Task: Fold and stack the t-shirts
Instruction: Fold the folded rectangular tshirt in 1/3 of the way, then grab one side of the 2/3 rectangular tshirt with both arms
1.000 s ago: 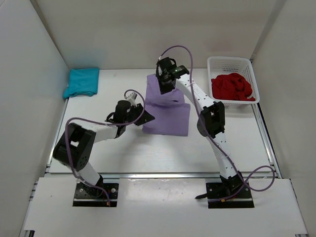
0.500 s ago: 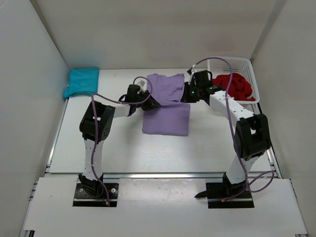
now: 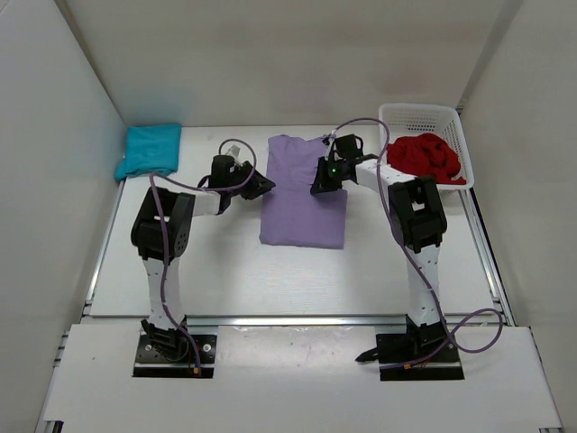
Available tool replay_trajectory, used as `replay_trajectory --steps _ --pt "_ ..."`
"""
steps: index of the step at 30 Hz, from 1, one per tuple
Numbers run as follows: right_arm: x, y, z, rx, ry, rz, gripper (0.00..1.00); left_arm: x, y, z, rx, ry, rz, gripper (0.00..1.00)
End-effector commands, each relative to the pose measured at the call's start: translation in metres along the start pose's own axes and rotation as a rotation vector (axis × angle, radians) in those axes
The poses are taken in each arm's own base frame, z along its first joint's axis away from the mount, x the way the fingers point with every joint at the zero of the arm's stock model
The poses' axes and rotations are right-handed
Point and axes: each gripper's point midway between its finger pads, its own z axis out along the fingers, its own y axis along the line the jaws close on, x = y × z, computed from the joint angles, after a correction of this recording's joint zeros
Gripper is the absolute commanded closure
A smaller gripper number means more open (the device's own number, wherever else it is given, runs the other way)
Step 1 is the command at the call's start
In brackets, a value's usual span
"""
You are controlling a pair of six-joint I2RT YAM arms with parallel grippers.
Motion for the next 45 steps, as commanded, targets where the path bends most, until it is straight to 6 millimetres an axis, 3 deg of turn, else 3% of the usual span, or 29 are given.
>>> replay_trajectory --steps 1,4,5,6,7,8,9,10,11,12,14,15,16,18,21,25,26,31,36,39,41,42,45 --pt "-0.045 0.007 -0.010 -0.051 -0.084 -0.006 1.00 -0.004 -0.036 -0.044 0.074 -0.063 0.061 0.63" --pt "-0.046 0.019 -0.024 -0.060 -0.097 -0.019 1.00 0.028 -0.014 -0.074 -0.016 -0.067 0.134 0.61" --pt "-0.036 0.019 -0.025 -0.054 -0.087 0.001 1.00 0.031 -0.017 -0.081 -0.029 -0.083 0.158 0.60" --pt "-0.047 0.032 -0.042 -0.061 -0.138 -0.024 1.00 0.050 0.000 -0.088 -0.084 -0.041 0.181 0.61" --pt "-0.045 0.036 -0.057 -0.055 -0.172 0.006 0.95 0.057 0.012 -0.095 -0.135 -0.040 0.197 0.59" --pt "-0.029 0.039 -0.067 -0.063 -0.172 0.037 0.92 0.065 0.019 -0.102 -0.167 -0.039 0.219 0.56" --pt "-0.032 0.047 -0.077 -0.081 -0.219 0.031 0.85 0.071 0.018 -0.108 -0.177 -0.032 0.249 0.55" --pt "-0.025 0.049 -0.090 -0.082 -0.264 0.055 0.80 0.082 0.033 -0.112 -0.234 -0.001 0.279 0.53" --pt "-0.002 0.053 -0.099 -0.082 -0.253 0.078 0.77 0.086 0.042 -0.118 -0.274 0.005 0.287 0.51" --pt "0.000 0.048 -0.104 -0.066 -0.282 0.083 0.74 0.089 0.045 -0.122 -0.277 0.007 0.289 0.49" --pt "0.038 0.039 -0.114 -0.060 -0.273 0.141 0.70 0.101 0.052 -0.128 -0.268 0.036 0.279 0.44" --pt "0.063 0.027 -0.113 -0.046 -0.247 0.174 0.68 0.097 0.055 -0.130 -0.280 0.026 0.282 0.43" --pt "0.067 0.024 -0.120 -0.037 -0.271 0.182 0.66 0.103 0.058 -0.131 -0.289 0.042 0.286 0.42" --pt "0.104 0.005 -0.128 -0.005 -0.265 0.233 0.63 0.109 0.060 -0.129 -0.280 0.059 0.275 0.40" --pt "0.142 -0.013 -0.131 -0.004 -0.232 0.296 0.61 0.114 0.065 -0.126 -0.281 0.078 0.255 0.42" --pt "0.170 -0.018 -0.118 -0.040 -0.161 0.343 0.58 0.121 0.067 -0.123 -0.274 0.088 0.242 0.49" --pt "0.164 -0.012 -0.119 -0.074 -0.174 0.335 0.58 0.120 0.067 -0.123 -0.271 0.087 0.236 0.51" --pt "0.167 -0.018 -0.107 -0.058 -0.174 0.355 0.60 0.126 0.069 -0.120 -0.268 0.094 0.233 0.52" --pt "0.151 -0.026 -0.109 -0.042 -0.219 0.361 0.67 0.133 0.068 -0.116 -0.248 0.116 0.218 0.52" --pt "0.151 -0.025 -0.105 -0.043 -0.210 0.359 0.77 0.139 0.065 -0.114 -0.231 0.137 0.208 0.58" --pt "0.149 -0.023 -0.104 -0.050 -0.208 0.351 0.82 0.137 0.061 -0.112 -0.221 0.134 0.215 0.68" --pt "0.149 -0.021 -0.104 -0.060 -0.202 0.346 0.91 0.140 0.064 -0.114 -0.229 0.139 0.206 0.71" --pt "0.155 -0.020 -0.105 -0.056 -0.189 0.348 1.00 0.135 0.057 -0.118 -0.214 0.129 0.194 0.94"
